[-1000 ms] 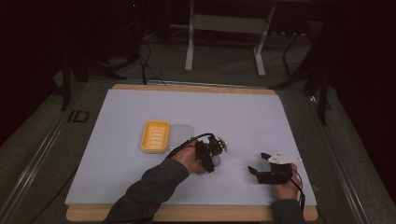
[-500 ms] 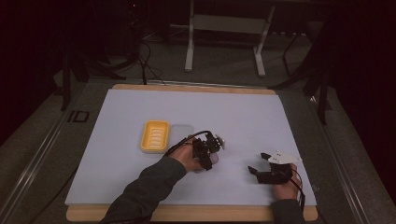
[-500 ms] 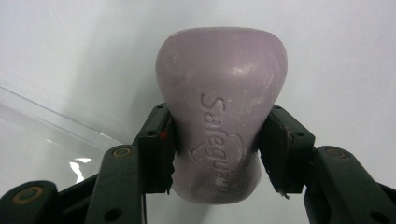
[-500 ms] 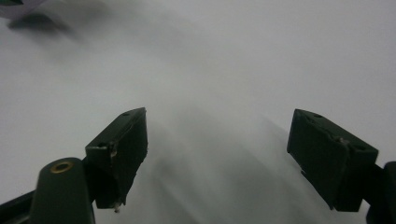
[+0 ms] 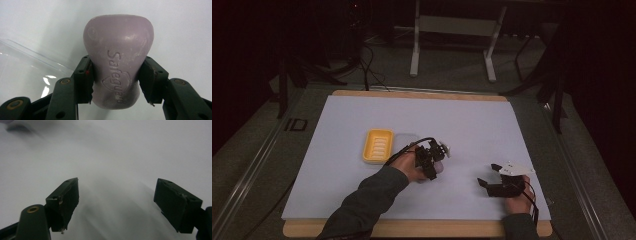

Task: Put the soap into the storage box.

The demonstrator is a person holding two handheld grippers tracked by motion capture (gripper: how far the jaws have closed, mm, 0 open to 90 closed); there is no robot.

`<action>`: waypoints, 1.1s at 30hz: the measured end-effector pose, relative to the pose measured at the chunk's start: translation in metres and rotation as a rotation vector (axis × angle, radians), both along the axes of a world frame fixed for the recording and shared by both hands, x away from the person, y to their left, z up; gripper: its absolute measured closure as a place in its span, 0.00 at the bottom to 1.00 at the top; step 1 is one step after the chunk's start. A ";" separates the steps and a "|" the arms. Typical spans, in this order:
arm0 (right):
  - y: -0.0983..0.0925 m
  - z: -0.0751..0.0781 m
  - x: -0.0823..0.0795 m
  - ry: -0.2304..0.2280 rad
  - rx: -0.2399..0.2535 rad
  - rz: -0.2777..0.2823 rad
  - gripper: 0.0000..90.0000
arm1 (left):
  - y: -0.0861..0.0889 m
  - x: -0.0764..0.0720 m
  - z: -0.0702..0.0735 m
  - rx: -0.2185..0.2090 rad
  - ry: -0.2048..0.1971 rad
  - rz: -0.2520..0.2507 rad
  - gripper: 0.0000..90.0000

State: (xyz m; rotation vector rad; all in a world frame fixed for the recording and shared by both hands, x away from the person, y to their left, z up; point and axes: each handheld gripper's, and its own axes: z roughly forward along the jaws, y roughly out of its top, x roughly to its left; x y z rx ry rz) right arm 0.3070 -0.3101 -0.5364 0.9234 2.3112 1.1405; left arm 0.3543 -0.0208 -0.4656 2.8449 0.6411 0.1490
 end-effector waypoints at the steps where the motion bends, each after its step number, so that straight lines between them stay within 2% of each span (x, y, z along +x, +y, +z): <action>1: 0.000 0.000 0.000 0.000 0.000 0.000 0.22 | 0.001 0.000 0.000 0.001 0.000 0.000 0.55; 33: 0.000 0.000 0.000 0.003 0.000 -0.001 0.22 | 0.024 0.012 0.013 -0.011 -0.002 0.062 0.55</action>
